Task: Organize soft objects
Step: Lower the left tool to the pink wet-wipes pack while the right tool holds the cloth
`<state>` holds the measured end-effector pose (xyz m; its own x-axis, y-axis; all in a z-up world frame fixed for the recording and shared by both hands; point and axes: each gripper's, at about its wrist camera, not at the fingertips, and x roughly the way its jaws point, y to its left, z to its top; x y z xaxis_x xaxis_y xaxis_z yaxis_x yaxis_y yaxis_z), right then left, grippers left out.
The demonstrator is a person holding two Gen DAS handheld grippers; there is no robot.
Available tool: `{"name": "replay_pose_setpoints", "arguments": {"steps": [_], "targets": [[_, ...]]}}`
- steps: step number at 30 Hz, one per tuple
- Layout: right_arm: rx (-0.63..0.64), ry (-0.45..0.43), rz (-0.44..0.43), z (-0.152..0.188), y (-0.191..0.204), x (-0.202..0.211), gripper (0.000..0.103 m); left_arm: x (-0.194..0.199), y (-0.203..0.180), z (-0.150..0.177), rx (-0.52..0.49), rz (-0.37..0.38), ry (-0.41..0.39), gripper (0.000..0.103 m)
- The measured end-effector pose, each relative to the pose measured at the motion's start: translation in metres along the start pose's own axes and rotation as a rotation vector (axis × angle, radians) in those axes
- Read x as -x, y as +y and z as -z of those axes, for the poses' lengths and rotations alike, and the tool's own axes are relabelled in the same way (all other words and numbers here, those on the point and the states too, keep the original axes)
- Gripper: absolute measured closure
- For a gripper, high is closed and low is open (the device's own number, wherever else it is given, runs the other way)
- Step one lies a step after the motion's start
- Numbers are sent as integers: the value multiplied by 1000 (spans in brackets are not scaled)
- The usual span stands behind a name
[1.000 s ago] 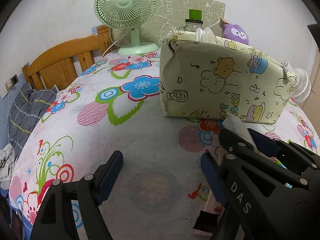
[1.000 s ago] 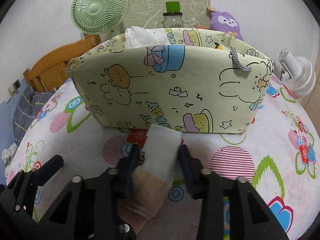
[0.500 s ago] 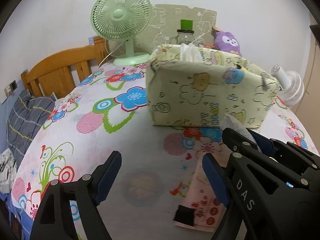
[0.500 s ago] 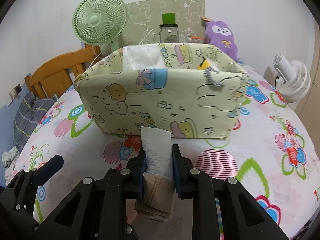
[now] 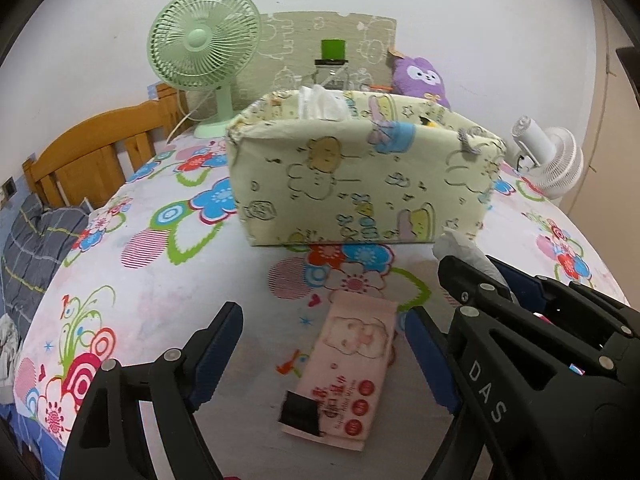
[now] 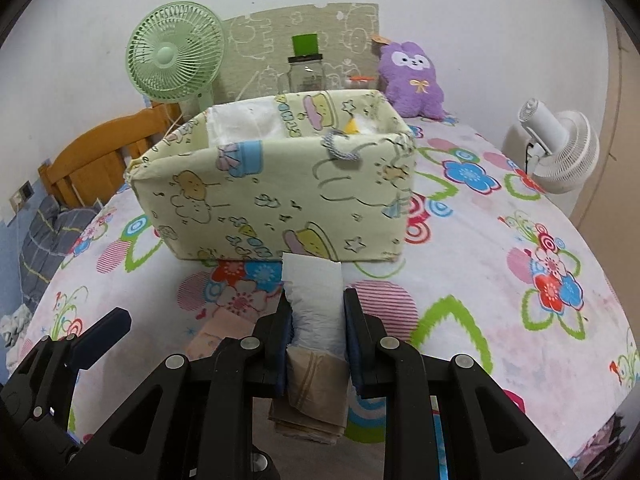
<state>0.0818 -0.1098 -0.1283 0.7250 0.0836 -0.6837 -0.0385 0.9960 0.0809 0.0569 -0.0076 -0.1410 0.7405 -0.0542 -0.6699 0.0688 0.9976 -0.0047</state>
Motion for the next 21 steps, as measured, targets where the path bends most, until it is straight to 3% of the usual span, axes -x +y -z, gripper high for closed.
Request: {"name": "replay_pose_setpoints", "arguments": {"steps": [16, 21], "targets": [[-10, 52, 7, 15, -11, -13, 77, -16, -6, 11, -10, 31, 54, 20], [-2, 51, -6, 15, -7, -14, 77, -14, -2, 12, -5, 33, 50, 27]]}}
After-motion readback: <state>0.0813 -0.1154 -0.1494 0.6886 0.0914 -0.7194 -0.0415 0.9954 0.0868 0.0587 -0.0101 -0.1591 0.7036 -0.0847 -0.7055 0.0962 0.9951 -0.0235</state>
